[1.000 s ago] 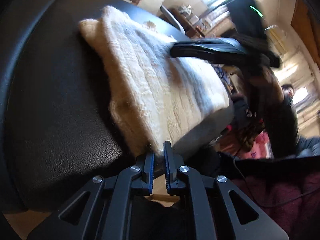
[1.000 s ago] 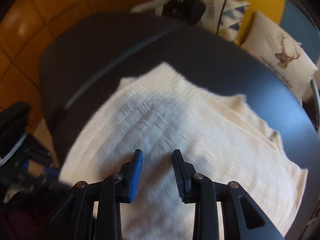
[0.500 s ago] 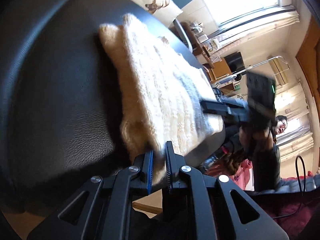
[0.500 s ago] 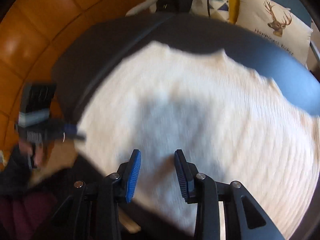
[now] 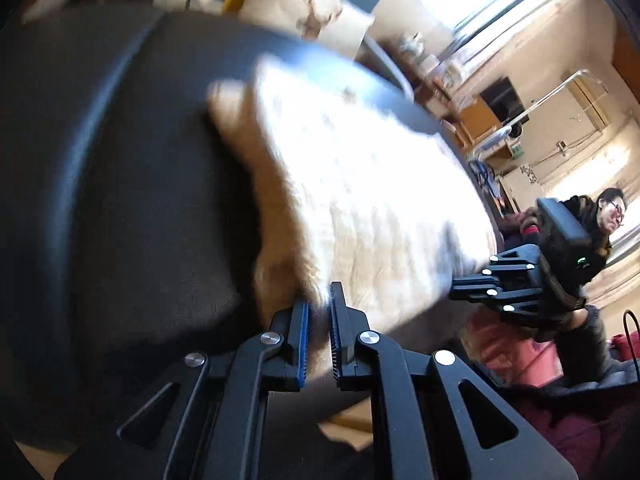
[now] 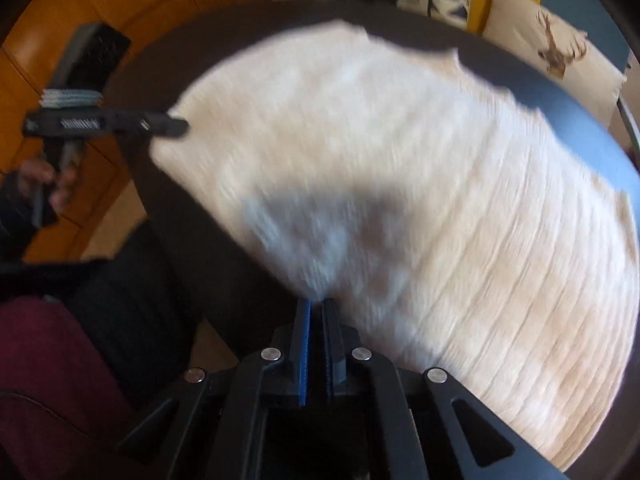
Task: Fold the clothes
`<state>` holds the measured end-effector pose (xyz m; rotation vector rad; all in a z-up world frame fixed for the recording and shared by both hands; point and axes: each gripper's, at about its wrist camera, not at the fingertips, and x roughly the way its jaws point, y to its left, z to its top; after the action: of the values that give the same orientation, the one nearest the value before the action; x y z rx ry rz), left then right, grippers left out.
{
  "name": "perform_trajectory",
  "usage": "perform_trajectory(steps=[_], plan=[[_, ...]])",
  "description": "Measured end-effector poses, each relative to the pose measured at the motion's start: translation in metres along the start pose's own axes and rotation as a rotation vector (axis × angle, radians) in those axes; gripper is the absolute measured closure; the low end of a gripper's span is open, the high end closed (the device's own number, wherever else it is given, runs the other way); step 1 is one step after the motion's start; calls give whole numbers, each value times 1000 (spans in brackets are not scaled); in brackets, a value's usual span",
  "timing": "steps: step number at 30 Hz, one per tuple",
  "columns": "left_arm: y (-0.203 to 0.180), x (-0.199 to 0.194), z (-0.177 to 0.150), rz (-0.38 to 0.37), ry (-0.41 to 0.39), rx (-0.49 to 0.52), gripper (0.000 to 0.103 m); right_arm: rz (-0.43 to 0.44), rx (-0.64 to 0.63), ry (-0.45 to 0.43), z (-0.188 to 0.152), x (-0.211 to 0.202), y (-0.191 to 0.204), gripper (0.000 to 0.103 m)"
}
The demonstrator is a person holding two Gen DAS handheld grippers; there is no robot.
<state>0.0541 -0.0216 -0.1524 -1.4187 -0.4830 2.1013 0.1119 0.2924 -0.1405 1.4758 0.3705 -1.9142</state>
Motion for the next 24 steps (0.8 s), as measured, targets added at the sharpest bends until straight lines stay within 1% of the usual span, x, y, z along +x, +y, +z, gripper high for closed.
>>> perform_trajectory(steps=[2, 3, 4, 5, 7, 8, 9, 12, 13, 15, 17, 19, 20, 21, 22, 23, 24], plan=[[10, -5, -4, -44, -20, -60, 94, 36, 31, -41, -4, -13, -4, 99], [16, -10, -5, -76, -39, -99, 94, 53, 46, -63, -5, -20, -6, 96], [21, -15, -6, -98, -57, -126, 94, 61, 58, -92, -4, -31, -10, 81], [25, -20, -8, -111, -74, -147, 94, 53, 54, -101, -2, -37, -13, 74], [28, -32, -10, -70, -109, -168, 94, 33, 48, -117, 0, -50, -20, 73], [29, -41, -11, -53, -136, -175, 94, 14, 53, -114, 0, -51, -26, 73], [29, -51, -12, -55, -171, -182, 94, 21, 72, -95, 3, -47, -32, 73], [7, -70, -6, -82, -247, -114, 93, 28, 101, -45, 7, -37, -50, 73], [-7, -71, -1, -86, -255, -69, 90, 15, 87, -24, 6, -33, -48, 73], [-41, -61, 6, -69, -223, 66, 88, -10, 56, 16, 3, -26, -44, 73], [-72, -37, 8, -31, -132, 223, 87, -57, -9, 25, 2, -22, -34, 72], [-96, -8, 9, 35, -46, 359, 87, -96, -67, 23, 1, -16, -27, 70], [-103, 8, 8, 54, 4, 405, 87, -116, -100, 20, 1, -13, -23, 69], [-105, 22, 5, 75, 51, 433, 87, -136, -136, 17, 0, -11, -18, 65], [-104, 34, 3, 99, 90, 452, 87, -155, -170, 16, -1, -9, -13, 65], [-102, 40, -1, 110, 118, 474, 87, -171, -181, 21, 0, -8, -10, 65], [-99, 41, -6, 111, 140, 497, 87, -167, -157, 26, 1, -9, -12, 69]])
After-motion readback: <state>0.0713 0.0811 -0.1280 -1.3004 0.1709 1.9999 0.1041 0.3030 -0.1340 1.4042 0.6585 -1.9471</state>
